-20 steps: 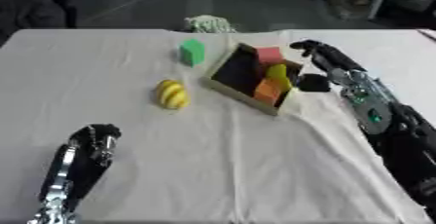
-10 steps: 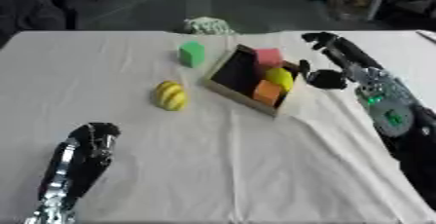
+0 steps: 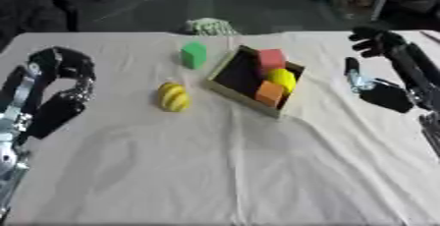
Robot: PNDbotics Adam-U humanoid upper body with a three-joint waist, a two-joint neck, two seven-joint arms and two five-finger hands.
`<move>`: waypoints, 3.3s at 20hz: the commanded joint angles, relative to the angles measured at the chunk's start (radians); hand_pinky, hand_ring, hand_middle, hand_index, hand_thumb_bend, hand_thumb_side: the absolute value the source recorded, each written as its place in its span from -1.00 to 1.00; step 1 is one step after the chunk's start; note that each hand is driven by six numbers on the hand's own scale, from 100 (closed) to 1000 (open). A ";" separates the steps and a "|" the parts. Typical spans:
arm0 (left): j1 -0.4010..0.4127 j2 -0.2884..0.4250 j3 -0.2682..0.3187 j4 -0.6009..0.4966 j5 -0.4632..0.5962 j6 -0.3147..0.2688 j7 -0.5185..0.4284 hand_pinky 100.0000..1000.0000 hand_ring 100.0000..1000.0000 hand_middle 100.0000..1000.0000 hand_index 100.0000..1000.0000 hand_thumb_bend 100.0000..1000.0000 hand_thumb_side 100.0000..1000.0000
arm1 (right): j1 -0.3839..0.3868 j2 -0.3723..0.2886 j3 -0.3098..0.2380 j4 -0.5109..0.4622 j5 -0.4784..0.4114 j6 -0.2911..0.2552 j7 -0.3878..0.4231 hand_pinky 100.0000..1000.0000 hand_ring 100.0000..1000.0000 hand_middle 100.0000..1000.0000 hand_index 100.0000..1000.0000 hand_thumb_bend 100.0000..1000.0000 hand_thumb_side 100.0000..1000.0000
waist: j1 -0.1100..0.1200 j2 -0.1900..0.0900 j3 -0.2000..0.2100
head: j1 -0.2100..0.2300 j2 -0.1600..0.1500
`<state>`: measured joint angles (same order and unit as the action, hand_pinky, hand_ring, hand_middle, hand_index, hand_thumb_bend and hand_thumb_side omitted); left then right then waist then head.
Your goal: Pick up objects on the table and place them in the box.
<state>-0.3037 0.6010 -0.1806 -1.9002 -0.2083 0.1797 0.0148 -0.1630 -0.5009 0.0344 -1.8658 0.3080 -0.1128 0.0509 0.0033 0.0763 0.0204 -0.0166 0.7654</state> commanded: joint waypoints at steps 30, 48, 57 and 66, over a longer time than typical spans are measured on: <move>-0.665 -0.177 0.044 1.169 -0.495 0.043 0.025 0.46 0.49 0.42 0.64 -0.38 -0.04 | 0.044 0.152 -0.097 -0.134 -0.127 -0.142 -0.057 0.41 0.45 0.47 0.77 -1.00 -0.21 | -0.008 0.089 -0.273 | 0.241 -0.044; -0.638 -0.192 0.044 1.184 -0.378 0.056 0.132 0.30 0.28 0.16 0.40 -0.70 -0.46 | 0.031 0.163 -0.093 -0.134 -0.142 -0.142 -0.046 0.40 0.44 0.46 0.77 -1.00 -0.22 | 0.012 0.125 -0.308 | 0.276 -0.073; -0.635 -0.164 0.014 1.114 -0.305 0.018 0.155 0.22 0.11 -0.11 0.12 -1.00 -0.93 | 0.033 0.164 -0.097 -0.134 -0.136 -0.140 -0.048 0.41 0.44 0.46 0.77 -1.00 -0.21 | 0.016 0.121 -0.304 | 0.276 -0.070; -0.591 -0.048 -0.112 0.770 -0.283 -0.043 -0.020 0.26 0.12 -0.10 0.14 -0.97 -0.95 | 0.043 0.159 -0.103 -0.134 -0.127 -0.137 -0.053 0.41 0.43 0.46 0.77 -1.00 -0.21 | 0.027 0.104 -0.284 | 0.263 -0.051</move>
<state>-0.8799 0.5103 -0.2762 -1.0663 -0.4951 0.1466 0.0248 -0.1142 -0.3243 -0.0592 -1.9790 0.1779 -0.2500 0.0001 0.0319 0.1972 -0.2647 0.2508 0.7120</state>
